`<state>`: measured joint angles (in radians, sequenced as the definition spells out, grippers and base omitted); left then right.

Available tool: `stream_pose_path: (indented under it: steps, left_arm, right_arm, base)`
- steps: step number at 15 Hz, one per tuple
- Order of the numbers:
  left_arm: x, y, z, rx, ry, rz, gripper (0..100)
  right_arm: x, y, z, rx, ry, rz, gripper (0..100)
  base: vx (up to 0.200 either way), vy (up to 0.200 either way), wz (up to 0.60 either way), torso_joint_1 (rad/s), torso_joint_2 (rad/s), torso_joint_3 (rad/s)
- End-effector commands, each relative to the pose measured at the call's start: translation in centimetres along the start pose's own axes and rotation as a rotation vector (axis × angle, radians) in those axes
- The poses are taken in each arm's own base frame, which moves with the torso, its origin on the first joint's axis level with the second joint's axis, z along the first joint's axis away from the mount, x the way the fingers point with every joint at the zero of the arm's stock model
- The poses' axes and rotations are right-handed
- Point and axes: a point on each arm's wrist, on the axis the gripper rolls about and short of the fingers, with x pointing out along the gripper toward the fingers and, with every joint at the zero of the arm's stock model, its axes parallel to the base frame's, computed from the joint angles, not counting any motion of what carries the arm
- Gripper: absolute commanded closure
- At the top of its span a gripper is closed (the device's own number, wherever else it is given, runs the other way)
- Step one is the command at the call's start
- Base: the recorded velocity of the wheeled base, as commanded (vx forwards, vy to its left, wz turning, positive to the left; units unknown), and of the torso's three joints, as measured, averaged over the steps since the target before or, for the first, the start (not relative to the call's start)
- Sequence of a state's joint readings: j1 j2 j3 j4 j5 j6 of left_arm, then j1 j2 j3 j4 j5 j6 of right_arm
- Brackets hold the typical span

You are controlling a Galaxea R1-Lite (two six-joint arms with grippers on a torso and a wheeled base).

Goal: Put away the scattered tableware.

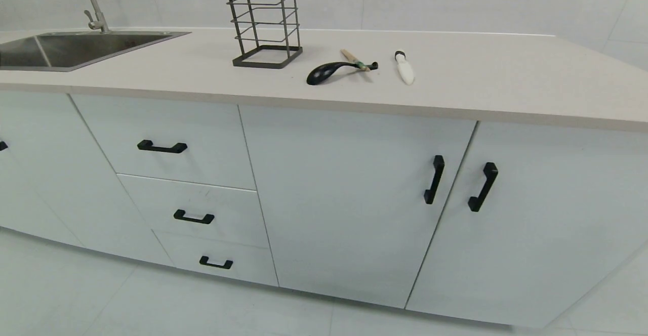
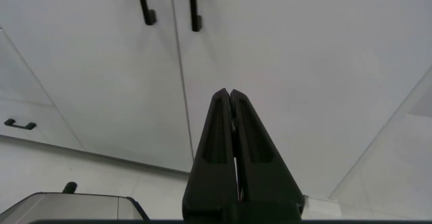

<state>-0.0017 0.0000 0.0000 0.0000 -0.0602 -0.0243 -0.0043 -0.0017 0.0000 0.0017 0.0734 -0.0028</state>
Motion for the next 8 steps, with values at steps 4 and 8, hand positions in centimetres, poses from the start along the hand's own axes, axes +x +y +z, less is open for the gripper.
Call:
stream_pose_path:
  steps: [4, 8]
  left_arm:
    - [0.01, 0.0, 0.0, 0.0, 0.002, -0.001, 0]
    - [0.01, 0.0, 0.0, 0.0, 0.002, -0.001, 0]
  right_arm:
    - [0.01, 0.0, 0.01, 0.0, 0.002, 0.0, 100]
    - [0.01, 0.0, 0.01, 0.0, 0.002, 0.0, 100]
  base:
    - [0.0, 0.2, 0.0, 0.001, 0.0, 0.002]
    - [0.0, 0.2, 0.0, 0.0, 0.0, 0.002]
